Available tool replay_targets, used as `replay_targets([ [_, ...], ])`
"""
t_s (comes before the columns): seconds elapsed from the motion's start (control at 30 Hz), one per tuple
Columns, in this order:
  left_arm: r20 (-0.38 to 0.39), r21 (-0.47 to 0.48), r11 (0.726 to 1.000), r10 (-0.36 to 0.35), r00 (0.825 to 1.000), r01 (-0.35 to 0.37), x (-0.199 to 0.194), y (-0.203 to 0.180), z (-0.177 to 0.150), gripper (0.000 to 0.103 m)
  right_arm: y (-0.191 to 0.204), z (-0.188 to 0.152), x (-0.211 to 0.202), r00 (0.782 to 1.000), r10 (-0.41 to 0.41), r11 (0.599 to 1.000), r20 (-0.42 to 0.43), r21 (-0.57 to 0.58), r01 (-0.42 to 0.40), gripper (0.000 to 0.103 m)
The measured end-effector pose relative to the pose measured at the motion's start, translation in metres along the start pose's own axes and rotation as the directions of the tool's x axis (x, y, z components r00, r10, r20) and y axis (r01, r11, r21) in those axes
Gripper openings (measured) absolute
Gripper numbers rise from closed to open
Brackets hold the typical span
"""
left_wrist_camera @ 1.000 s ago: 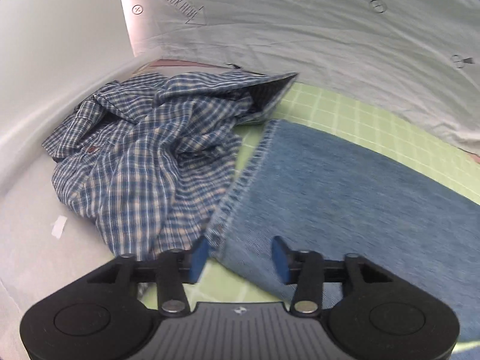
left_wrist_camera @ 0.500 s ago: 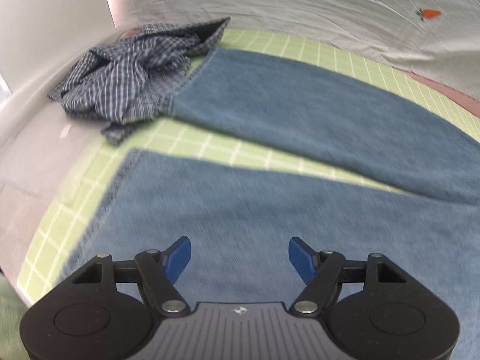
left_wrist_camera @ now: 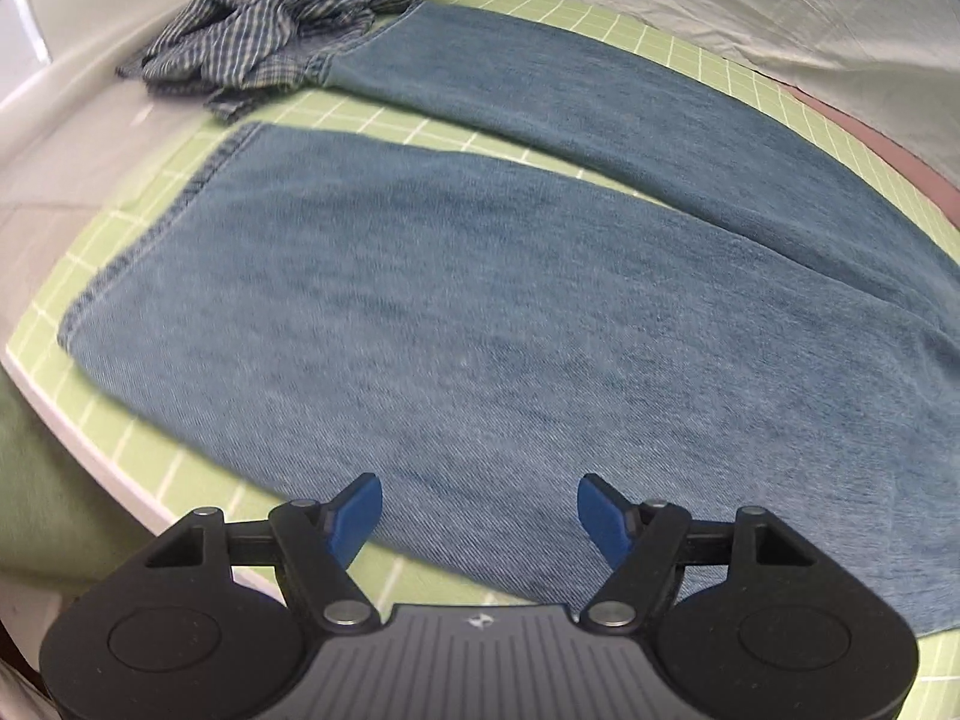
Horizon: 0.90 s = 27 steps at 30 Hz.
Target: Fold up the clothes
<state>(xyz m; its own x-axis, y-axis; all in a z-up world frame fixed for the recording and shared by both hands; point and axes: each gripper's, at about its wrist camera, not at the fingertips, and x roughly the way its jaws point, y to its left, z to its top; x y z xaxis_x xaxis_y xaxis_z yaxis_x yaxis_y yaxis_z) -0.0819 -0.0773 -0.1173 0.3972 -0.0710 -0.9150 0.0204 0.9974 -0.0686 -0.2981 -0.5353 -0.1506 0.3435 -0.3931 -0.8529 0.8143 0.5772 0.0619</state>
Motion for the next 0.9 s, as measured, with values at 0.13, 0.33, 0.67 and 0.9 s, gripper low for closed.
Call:
replay_targets([
  [0.13,-0.01,-0.12,0.989,-0.088,0.996,0.086,-0.002,0.01,-0.007,0.073,-0.002,-0.001,0.0,1.0,0.015,1.0,0.002,-0.015,-0.015,0.102],
  [0.33,-0.038,-0.272,0.949,-0.178,0.983,0.161,0.003,0.027,-0.013,0.073,0.0,-0.002,0.002,1.0,0.005,1.0,0.005,-0.019,-0.005,0.103],
  [0.67,-0.036,-0.342,0.917,-0.232,0.972,0.206,0.009,0.042,-0.006,0.073,0.003,-0.003,0.002,1.0,-0.015,1.0,0.007,0.017,0.015,0.103],
  [0.9,-0.027,-0.354,0.915,-0.219,0.975,0.196,0.013,0.049,0.006,0.073,0.006,0.0,0.003,1.0,-0.028,0.998,0.01,0.049,0.027,0.103],
])
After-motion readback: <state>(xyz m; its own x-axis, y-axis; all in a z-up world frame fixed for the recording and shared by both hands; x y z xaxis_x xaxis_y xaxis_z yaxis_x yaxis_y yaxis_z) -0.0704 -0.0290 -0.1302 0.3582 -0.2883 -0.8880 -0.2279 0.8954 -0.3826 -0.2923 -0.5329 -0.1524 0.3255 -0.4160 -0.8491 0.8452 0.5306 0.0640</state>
